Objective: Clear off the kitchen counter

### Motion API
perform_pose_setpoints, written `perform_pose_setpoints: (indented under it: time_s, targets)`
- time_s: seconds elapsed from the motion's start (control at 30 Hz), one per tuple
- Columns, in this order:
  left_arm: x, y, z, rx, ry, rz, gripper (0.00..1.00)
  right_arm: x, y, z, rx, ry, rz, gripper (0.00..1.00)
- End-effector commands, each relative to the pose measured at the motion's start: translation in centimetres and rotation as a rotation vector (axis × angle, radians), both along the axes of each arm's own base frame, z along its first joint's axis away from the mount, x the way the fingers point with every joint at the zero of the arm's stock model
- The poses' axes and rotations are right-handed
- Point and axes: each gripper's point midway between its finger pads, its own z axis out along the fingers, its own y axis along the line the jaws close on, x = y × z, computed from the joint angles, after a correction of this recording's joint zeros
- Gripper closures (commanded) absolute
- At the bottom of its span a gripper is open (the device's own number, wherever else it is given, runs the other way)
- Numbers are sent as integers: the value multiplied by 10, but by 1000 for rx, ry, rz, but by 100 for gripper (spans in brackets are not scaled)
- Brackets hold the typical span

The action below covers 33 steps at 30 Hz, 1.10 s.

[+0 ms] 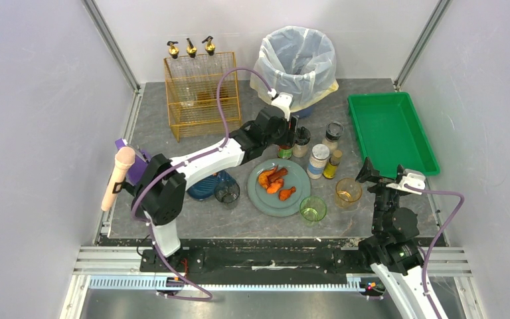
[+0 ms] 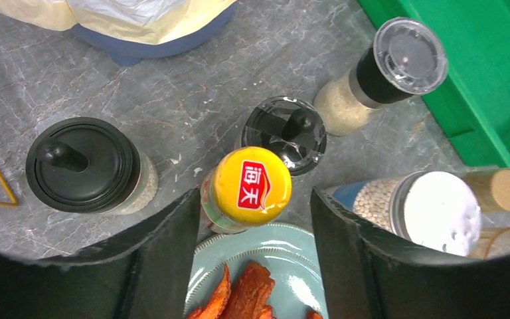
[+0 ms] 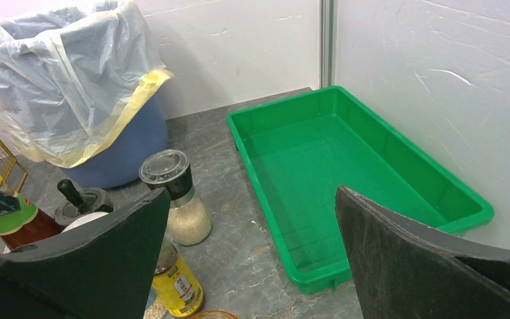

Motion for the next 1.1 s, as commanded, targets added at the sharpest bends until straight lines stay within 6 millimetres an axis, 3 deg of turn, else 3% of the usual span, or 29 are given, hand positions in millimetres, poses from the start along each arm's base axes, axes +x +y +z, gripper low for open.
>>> perform_pose_setpoints:
  time_s: [0.0,0.27,0.47,0.73,0.9,1.07]
  targets:
    - [15,-11,17,-9,-72,13,36,-25,-11,37,74,-185,-9,2]
    - [21,-14,-1,34,-68,29,40,-25,-11,36,71,-185,-11,2]
    - [14,-14,5,12,-54,14,57,-25,-11,37,71,-187,-10,2]
    - [-10,-12,58,-74,-86,-71,88,-25,-11,37,71,-186,-9,2]
    - [-21,5,97,-71,-131,-76,95,-25,-11,36,70,-185,-9,2]
    - [-24,40,134,-16,-203,-6,98,-25,-11,37,72,-187,-9,2]
